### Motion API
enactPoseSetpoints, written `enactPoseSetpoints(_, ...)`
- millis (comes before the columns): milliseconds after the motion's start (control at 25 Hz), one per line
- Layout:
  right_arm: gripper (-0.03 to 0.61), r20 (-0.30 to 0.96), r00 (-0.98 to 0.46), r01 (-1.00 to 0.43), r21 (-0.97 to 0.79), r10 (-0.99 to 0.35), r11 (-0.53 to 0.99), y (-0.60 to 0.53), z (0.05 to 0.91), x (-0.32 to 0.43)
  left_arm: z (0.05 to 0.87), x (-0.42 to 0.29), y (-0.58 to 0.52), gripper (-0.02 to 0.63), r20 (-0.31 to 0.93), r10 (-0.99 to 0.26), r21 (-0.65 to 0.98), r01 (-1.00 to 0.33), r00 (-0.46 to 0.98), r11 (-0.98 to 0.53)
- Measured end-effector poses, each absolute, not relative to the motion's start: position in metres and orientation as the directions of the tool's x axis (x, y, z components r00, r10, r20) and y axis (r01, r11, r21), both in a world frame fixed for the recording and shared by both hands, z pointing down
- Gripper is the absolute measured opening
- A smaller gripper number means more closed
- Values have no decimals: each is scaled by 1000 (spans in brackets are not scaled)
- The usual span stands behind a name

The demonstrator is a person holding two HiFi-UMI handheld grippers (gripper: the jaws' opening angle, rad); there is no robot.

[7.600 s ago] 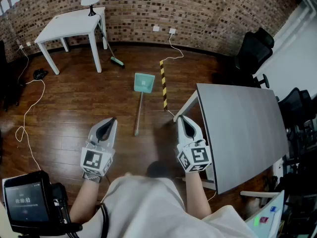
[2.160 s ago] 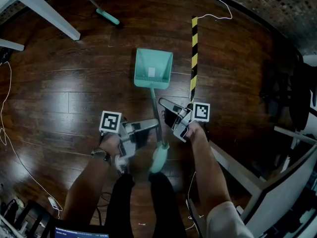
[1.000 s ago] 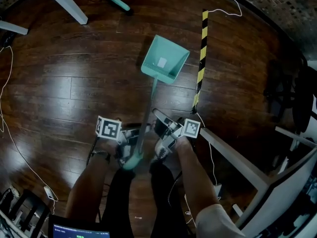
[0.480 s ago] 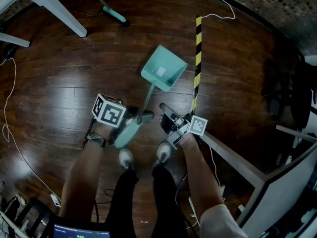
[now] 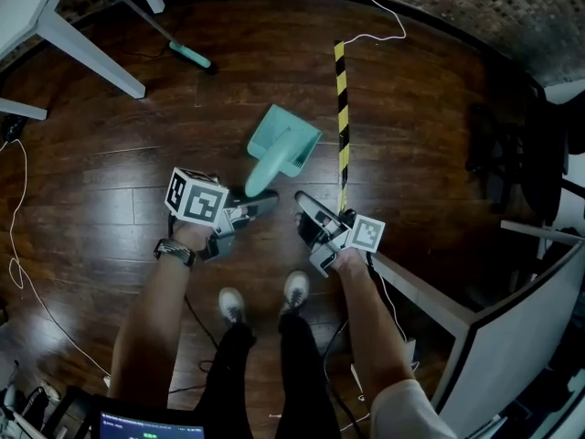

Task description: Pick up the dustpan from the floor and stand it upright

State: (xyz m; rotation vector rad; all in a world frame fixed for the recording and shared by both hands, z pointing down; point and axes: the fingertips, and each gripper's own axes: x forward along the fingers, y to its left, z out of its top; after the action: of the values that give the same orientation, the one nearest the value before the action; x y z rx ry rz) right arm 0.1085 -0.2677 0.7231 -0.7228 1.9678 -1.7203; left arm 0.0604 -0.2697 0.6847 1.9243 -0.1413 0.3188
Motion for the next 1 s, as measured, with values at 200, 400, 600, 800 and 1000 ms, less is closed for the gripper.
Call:
enactPoseSetpoints(200, 14, 79, -767, -285, -931, -636, 228, -278, 691, 120, 668, 55, -263, 0, 326, -35, 795, -294, 945, -531)
enactPoseSetpoints(400, 14, 193, -764, -506, -772, -616, 386, -275, 653, 112, 633, 47, -247, 0, 320, -92, 675, -295, 943, -677)
enactPoseSetpoints(600, 14, 247, -769, -627, -471, -589, 621, -249, 573, 91, 569, 33, -236, 0, 255, -180, 576, -299, 950, -761)
enactPoseSetpoints(800, 14, 217, -767, -642, -274, -604, 716, -221, 478, 76, 481, 10, -234, -1, 189, -304, 452, -358, 934, -817)
enactPoseSetpoints(1000, 14, 120, -726, -687, -137, -677, 713, -210, 365, 83, 368, -7, -229, 0, 126, -390, 260, -410, 912, -874)
